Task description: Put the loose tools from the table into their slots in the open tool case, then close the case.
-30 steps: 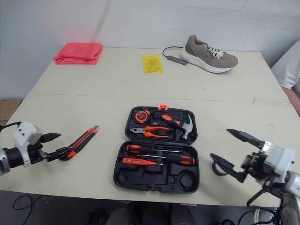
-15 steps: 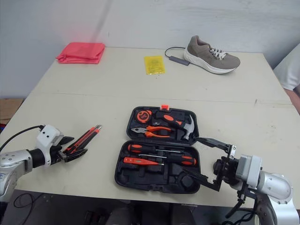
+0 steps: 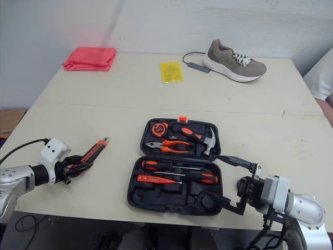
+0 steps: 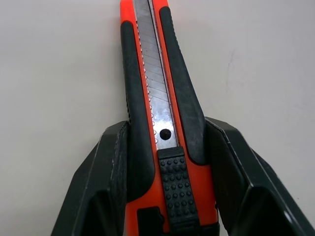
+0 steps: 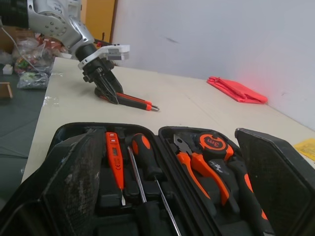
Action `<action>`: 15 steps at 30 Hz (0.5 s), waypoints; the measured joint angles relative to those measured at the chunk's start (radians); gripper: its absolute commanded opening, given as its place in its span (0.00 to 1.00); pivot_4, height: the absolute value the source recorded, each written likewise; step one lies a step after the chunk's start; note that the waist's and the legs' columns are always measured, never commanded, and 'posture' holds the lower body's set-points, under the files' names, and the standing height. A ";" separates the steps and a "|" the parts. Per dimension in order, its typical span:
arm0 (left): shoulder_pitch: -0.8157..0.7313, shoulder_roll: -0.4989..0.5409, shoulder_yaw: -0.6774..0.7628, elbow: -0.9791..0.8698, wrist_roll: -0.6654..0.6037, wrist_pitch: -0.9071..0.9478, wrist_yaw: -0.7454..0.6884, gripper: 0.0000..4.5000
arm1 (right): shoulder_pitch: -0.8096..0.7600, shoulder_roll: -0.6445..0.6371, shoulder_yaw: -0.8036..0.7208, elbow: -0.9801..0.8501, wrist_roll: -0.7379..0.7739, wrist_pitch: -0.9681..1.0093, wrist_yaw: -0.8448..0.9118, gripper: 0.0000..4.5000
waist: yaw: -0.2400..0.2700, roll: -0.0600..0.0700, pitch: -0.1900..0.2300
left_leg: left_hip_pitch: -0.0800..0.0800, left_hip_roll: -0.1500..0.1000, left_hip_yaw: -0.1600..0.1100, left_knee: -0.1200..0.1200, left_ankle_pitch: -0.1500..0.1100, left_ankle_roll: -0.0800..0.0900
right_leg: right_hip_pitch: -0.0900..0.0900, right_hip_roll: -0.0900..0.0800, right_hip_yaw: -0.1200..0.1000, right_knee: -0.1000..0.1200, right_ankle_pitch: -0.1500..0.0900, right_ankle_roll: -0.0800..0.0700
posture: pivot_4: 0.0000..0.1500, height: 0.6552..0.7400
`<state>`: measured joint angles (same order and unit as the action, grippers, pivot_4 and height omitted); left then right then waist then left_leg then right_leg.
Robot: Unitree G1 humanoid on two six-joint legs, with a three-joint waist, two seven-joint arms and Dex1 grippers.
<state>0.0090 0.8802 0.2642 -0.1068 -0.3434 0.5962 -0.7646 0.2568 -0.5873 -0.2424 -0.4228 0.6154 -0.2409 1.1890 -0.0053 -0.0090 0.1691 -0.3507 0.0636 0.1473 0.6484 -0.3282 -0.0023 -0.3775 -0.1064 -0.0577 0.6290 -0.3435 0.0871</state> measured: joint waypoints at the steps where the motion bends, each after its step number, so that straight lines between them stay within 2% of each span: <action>1: 0.000 0.002 -0.001 0.004 -0.001 -0.022 -0.028 0.35 | 0.002 0.000 0.000 0.001 0.000 -0.001 0.003 1.00 | 0.000 0.000 0.000 | 0.000 0.000 0.000 0.000 0.000 0.000 | 0.000 0.000 0.000 0.000 0.000 0.000 | 1.00 1.00; 5: -0.014 0.001 -0.021 0.004 -0.022 -0.141 -0.163 0.35 | 0.011 -0.003 -0.006 0.006 0.001 -0.001 0.011 1.00 | 0.003 -0.003 0.002 | -0.001 0.000 0.000 0.001 0.000 0.000 | -0.001 0.000 -0.001 0.000 0.000 0.000 | 1.00 1.00; 10: -0.118 0.022 -0.049 -0.056 -0.066 -0.268 -0.326 0.35 | 0.029 -0.031 -0.050 0.027 0.003 -0.001 0.024 1.00 | 0.004 -0.004 0.002 | -0.001 0.000 0.000 0.001 0.000 0.000 | 0.000 0.000 -0.001 -0.001 0.000 0.000 | 1.00 1.00; 15: -0.240 0.029 -0.188 -0.211 -0.091 -0.249 -0.416 0.35 | 0.068 -0.039 -0.081 0.042 0.000 -0.006 0.039 1.00 | 0.003 -0.004 0.002 | -0.002 0.001 0.001 0.002 0.000 -0.001 | 0.000 0.005 0.001 -0.001 0.000 0.001 | 1.00 1.00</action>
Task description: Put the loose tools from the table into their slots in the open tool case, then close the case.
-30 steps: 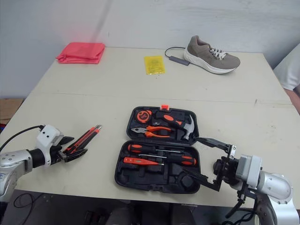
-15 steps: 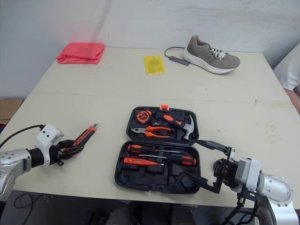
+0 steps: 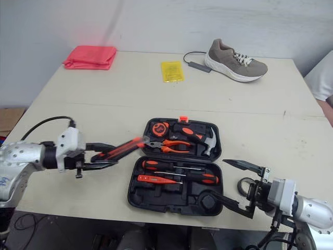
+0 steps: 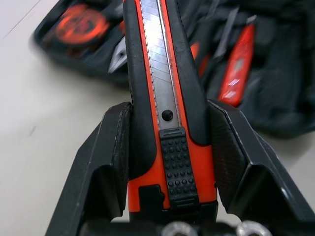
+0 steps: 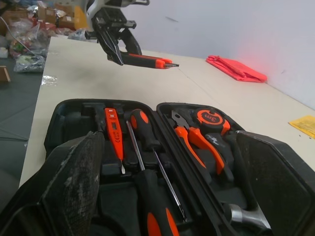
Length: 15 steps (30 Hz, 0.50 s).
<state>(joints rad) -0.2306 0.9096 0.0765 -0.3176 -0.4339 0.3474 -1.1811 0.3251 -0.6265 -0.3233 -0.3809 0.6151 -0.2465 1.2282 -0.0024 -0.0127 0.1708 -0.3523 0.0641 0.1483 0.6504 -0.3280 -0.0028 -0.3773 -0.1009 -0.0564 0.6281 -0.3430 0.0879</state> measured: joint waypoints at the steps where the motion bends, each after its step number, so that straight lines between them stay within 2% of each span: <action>1: -0.012 0.006 -0.038 -0.035 0.001 0.009 -0.015 0.35 | 0.009 0.000 -0.002 0.000 0.000 -0.001 0.001 1.00 | -0.001 0.000 0.000 | 0.000 0.001 0.001 0.000 0.000 0.000 | 0.000 0.002 0.001 0.000 0.000 0.000 | 1.00 1.00; 5: -0.069 0.008 -0.161 -0.107 0.016 0.059 -0.033 0.35 | 0.053 -0.001 -0.011 0.001 -0.002 -0.006 0.003 1.00 | -0.002 0.000 0.000 | 0.001 0.002 0.001 0.001 0.001 -0.002 | 0.000 0.005 0.004 0.000 0.000 0.000 | 1.00 1.00; 10: -0.154 -0.029 -0.305 -0.184 0.051 0.197 0.012 0.35 | 0.140 -0.005 -0.040 -0.003 -0.019 -0.020 0.006 1.00 | 0.003 0.000 0.000 | 0.000 0.001 0.001 0.003 0.001 -0.001 | 0.000 0.007 0.004 0.000 0.000 0.001 | 1.00 1.00; 15: -0.193 -0.052 -0.440 -0.194 0.130 0.221 0.025 0.35 | 0.168 -0.005 -0.057 -0.003 -0.022 -0.034 0.005 1.00 | 0.000 0.000 0.000 | 0.000 0.001 0.001 0.005 0.000 0.000 | 0.000 0.007 0.005 0.001 0.001 0.001 | 1.00 1.00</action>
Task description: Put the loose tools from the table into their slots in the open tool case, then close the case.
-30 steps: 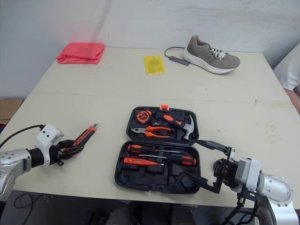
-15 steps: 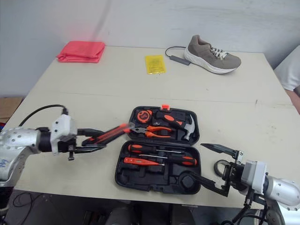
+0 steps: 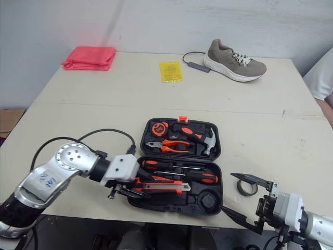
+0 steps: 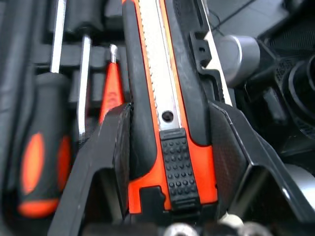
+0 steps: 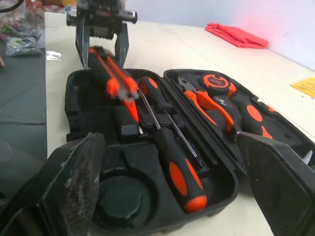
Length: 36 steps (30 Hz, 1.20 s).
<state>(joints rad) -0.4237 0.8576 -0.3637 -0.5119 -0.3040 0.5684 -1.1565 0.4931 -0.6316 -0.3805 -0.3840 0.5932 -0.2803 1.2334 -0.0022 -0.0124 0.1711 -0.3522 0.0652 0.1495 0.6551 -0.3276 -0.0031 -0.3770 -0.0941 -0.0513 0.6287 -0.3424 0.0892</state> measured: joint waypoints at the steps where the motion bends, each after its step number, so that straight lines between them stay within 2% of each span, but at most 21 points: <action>1: -0.008 -0.005 -0.017 0.001 0.015 -0.001 0.000 0.35 | 0.002 -0.001 -0.007 0.000 0.000 -0.001 0.000 1.00 | 0.001 0.000 0.000 | 0.000 0.000 0.000 0.000 0.000 0.000 | 0.000 0.000 0.000 0.000 0.000 0.000 | 1.00 1.00; 16: -0.077 -0.055 -0.150 0.018 0.171 -0.001 -0.004 0.35 | 0.094 -0.002 -0.039 -0.010 0.001 -0.002 -0.001 1.00 | 0.002 0.000 0.000 | -0.001 0.000 -0.001 0.003 -0.001 0.001 | 0.000 -0.001 0.000 0.001 0.000 0.000 | 1.00 1.00; 31: -0.112 -0.076 -0.195 0.018 0.215 0.029 -0.020 0.35 | 0.103 -0.002 -0.042 -0.022 0.000 -0.001 -0.003 1.00 | 0.003 0.000 0.000 | -0.001 0.000 -0.001 0.006 -0.001 0.002 | 0.001 -0.001 0.000 0.002 0.000 0.000 | 1.00 1.00; 33: -0.114 -0.077 -0.196 0.018 0.215 0.036 -0.020 0.58 | 0.103 -0.002 -0.042 -0.022 0.000 -0.001 -0.004 1.00 | 0.003 0.000 0.000 | -0.001 0.000 -0.001 0.007 -0.001 0.002 | 0.001 -0.001 0.000 0.002 0.000 0.000 | 1.00 1.00; 35: -0.114 -0.078 -0.194 0.018 0.222 0.038 -0.018 0.75 | 0.103 -0.002 -0.042 -0.022 0.000 0.000 -0.005 1.00 | 0.003 0.000 0.000 | -0.001 0.000 -0.001 0.007 -0.001 0.002 | 0.001 -0.001 0.000 0.003 0.000 0.000 | 1.00 1.00; 36: -0.119 -0.079 -0.189 0.017 0.223 0.026 -0.017 0.75 | 0.101 -0.002 -0.042 -0.022 0.000 0.000 -0.005 1.00 | 0.003 0.000 0.000 | -0.001 0.000 -0.002 0.007 -0.001 0.002 | 0.002 -0.002 0.000 0.002 0.000 0.000 | 1.00 1.00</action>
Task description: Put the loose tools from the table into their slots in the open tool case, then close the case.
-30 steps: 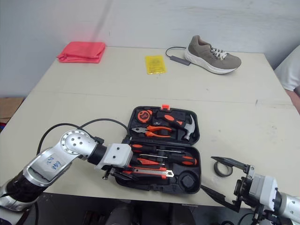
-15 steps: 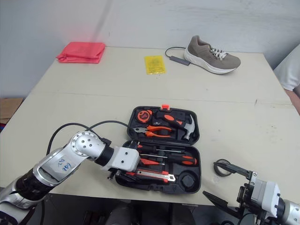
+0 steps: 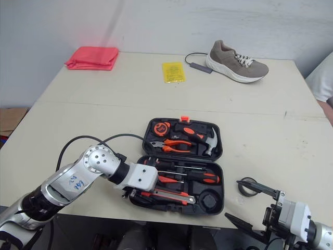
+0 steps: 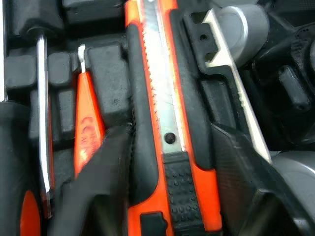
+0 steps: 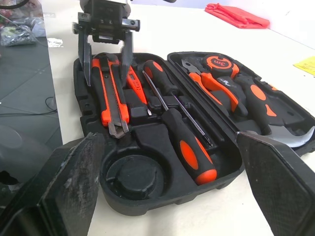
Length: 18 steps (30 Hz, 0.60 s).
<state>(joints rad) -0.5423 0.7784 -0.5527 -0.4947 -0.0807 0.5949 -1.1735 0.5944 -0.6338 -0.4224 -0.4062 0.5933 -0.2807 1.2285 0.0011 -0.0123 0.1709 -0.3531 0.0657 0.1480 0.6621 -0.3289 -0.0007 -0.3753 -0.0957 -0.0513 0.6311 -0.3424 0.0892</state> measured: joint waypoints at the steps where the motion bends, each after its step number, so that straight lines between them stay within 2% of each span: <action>1: 0.001 0.000 0.003 0.001 0.001 -0.012 0.000 0.75 | -0.001 0.000 0.000 0.000 0.000 0.000 -0.001 1.00 | 0.000 0.000 0.000 | 0.000 0.000 0.000 0.000 0.000 0.000 | 0.000 0.000 0.000 0.000 0.000 0.000 | 1.00 1.00; 11: 0.044 0.013 0.100 -0.003 -0.140 -0.038 -0.075 0.75 | -0.017 0.000 0.001 0.000 0.000 0.004 -0.001 1.00 | -0.002 0.000 0.000 | 0.000 0.001 0.000 0.000 0.000 0.000 | 0.000 -0.001 0.000 0.001 0.000 0.000 | 1.00 1.00; 15: 0.065 -0.032 0.171 0.049 -0.170 -0.182 -0.083 0.75 | -0.021 0.000 0.004 0.000 0.000 0.004 0.000 1.00 | 0.001 0.001 0.000 | 0.000 -0.001 0.000 0.001 0.000 0.000 | 0.000 0.000 0.000 0.001 0.000 0.000 | 1.00 1.00; 18: 0.111 -0.101 0.224 0.127 -0.216 -0.274 -0.082 0.57 | -0.022 0.000 0.006 0.004 -0.002 0.004 0.002 1.00 | -0.001 0.001 0.000 | 0.000 0.000 0.000 0.001 0.000 0.000 | 0.000 -0.001 0.000 0.001 0.000 0.000 | 1.00 1.00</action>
<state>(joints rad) -0.4317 0.6777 -0.3284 -0.3679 -0.2968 0.3212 -1.2560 0.5727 -0.6338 -0.4166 -0.4017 0.5917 -0.2771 1.2302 0.0006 -0.0116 0.1706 -0.3535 0.0654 0.1480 0.6633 -0.3291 -0.0002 -0.3753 -0.0963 -0.0517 0.6320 -0.3424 0.0893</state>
